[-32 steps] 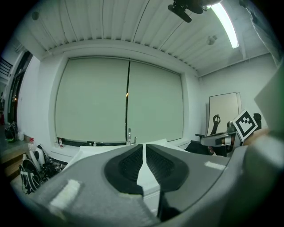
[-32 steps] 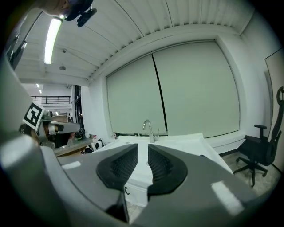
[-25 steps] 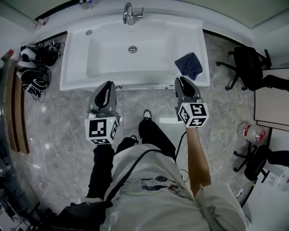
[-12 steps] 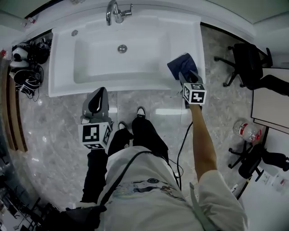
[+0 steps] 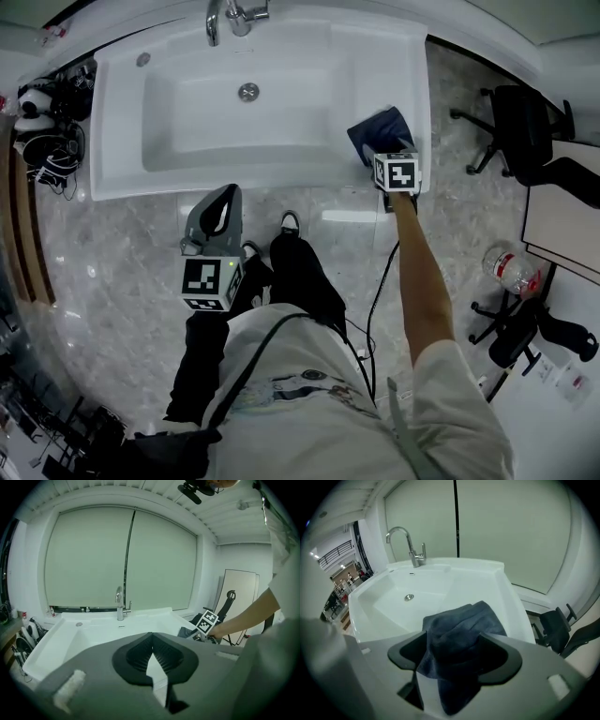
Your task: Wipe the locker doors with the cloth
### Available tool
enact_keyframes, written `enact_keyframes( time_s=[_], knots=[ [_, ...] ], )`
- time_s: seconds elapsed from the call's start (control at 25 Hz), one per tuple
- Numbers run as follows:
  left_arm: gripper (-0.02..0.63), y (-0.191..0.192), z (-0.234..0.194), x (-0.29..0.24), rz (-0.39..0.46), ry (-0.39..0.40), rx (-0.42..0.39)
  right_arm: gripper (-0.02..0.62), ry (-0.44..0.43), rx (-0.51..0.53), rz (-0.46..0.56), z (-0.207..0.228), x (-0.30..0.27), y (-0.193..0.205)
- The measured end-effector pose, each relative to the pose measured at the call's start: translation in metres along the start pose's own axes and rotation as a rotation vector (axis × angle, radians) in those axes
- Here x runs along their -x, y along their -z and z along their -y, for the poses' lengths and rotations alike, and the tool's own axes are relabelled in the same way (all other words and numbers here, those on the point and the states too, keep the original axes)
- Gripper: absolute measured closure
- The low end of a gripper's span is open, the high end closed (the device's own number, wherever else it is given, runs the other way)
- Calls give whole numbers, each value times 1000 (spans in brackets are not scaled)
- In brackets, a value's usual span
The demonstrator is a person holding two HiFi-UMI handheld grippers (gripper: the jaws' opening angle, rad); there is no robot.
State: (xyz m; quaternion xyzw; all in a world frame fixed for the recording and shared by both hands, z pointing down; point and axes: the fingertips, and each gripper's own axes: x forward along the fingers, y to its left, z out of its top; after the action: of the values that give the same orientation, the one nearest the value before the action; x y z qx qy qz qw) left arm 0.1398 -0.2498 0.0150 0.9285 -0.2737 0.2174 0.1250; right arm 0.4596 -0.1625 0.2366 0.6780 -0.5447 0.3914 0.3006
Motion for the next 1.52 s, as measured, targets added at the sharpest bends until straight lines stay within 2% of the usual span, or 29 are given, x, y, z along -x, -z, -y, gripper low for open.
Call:
enact_keyframes(
  time_s=[0.12,0.16,0.24,0.28,0.4,0.48,0.72,1.08,1.24,1.52],
  knots=[
    [604,2,0,-2,-8,7,-1,278,30,19,-52,5,-8,8],
    [604,2,-1,-2,-9,6,-1,304,49,22,-52,8,-8,9],
    [604,3,-4,1,-11,0,-3,420,74,18,-34,12,-9,10],
    [604,3,-5,3,-10,-3,-3,459,83,19,-28,14,-9,11],
    [604,4,-11,7,-10,-14,-3,502,101,18,-27,18,-8,11],
    [604,5,-15,11,-9,-20,-4,509,107,-16,2,19,0,6],
    [604,9,-23,32,22,-29,-1,511,94,-51,218,-1,53,-15],
    [604,39,-6,116,91,8,7,509,56,-56,491,-83,191,-16],
    [604,66,-3,163,92,10,17,509,42,-42,557,-133,239,0],
    [604,113,6,237,97,1,56,509,46,15,605,-186,305,49]
  ],
)
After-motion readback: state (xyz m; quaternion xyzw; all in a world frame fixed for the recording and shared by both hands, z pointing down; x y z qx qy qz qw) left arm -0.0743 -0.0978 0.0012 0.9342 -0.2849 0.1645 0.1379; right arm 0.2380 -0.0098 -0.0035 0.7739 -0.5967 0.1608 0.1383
